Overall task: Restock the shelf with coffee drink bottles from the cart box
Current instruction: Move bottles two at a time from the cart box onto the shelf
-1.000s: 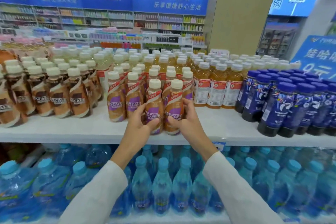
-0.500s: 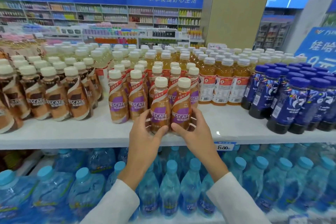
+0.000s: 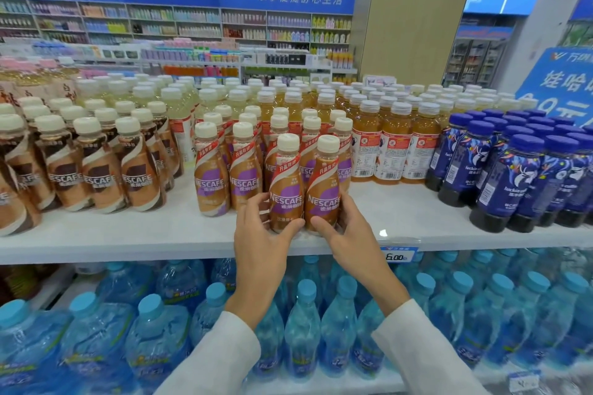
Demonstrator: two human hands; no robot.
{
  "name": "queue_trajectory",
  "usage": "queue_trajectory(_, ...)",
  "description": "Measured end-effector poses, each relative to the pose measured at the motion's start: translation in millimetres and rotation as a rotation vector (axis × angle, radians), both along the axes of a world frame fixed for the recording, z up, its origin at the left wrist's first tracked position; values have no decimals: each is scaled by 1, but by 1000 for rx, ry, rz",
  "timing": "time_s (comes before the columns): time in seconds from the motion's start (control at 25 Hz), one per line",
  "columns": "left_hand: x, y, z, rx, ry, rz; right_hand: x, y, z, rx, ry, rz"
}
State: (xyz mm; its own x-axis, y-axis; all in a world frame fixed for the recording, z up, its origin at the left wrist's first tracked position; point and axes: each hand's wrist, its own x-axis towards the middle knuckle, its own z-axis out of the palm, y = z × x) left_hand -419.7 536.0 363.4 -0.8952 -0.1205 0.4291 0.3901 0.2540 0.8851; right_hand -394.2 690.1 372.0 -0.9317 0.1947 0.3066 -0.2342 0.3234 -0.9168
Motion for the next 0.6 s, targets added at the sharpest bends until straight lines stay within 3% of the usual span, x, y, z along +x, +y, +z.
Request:
queue_trajectory(0.12,2,-1,-4,0,3,-2,9,-4,1,-27,-1,-25)
queue_trajectory(0.28,2,-2,-8,3,12,23,14,-14,-14,-57,113,-299)
queue_trajectory(0.44,-7,4,-5,-32,6,95,-3,-19,-12,10,142,-339)
queue_trajectory(0.6,-19,14,6,-194,-10,205,-27,-19,-6,72,124,-353)
